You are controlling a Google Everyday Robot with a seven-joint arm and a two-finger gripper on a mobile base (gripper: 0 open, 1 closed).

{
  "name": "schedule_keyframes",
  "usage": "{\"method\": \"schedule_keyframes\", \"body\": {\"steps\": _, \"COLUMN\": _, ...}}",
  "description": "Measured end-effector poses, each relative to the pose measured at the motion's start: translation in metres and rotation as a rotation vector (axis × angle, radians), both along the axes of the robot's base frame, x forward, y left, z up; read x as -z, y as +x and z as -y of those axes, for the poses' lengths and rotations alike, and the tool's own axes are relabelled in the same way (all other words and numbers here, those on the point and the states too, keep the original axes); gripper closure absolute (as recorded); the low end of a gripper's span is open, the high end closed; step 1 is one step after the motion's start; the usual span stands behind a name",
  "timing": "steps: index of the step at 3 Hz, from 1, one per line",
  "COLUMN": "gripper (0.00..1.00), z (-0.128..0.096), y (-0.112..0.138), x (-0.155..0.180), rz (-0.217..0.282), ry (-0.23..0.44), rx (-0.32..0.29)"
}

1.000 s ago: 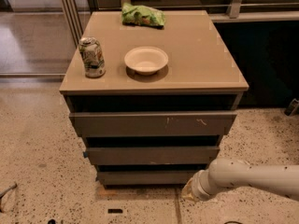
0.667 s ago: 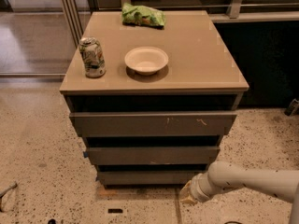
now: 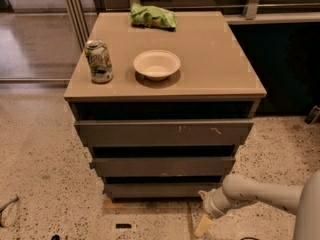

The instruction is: Open bottom drawer

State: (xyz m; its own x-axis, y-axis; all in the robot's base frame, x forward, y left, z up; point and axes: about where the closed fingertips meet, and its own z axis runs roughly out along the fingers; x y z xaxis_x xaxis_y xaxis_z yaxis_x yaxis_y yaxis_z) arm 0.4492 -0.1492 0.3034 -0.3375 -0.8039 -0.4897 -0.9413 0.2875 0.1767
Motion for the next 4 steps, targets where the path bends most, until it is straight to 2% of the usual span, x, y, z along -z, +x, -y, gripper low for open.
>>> {"method": "schedule_keyframes", "body": {"steps": 1, "gripper": 0.0, "z": 0.0, "y": 0.0, "x": 0.0, "rz": 0.0, "ry": 0.0, "rx": 0.0}}
{"method": "schedule_keyframes", "body": {"steps": 2, "gripper": 0.0, "z": 0.001, "y": 0.003, "x": 0.015, "rz": 0.034, "ry": 0.028, "rx": 0.007}}
{"method": "schedule_keyframes", "body": {"steps": 4, "gripper": 0.0, "z": 0.0, "y": 0.023, "x": 0.053, "rz": 0.163, "ry": 0.097, "rx": -0.026}}
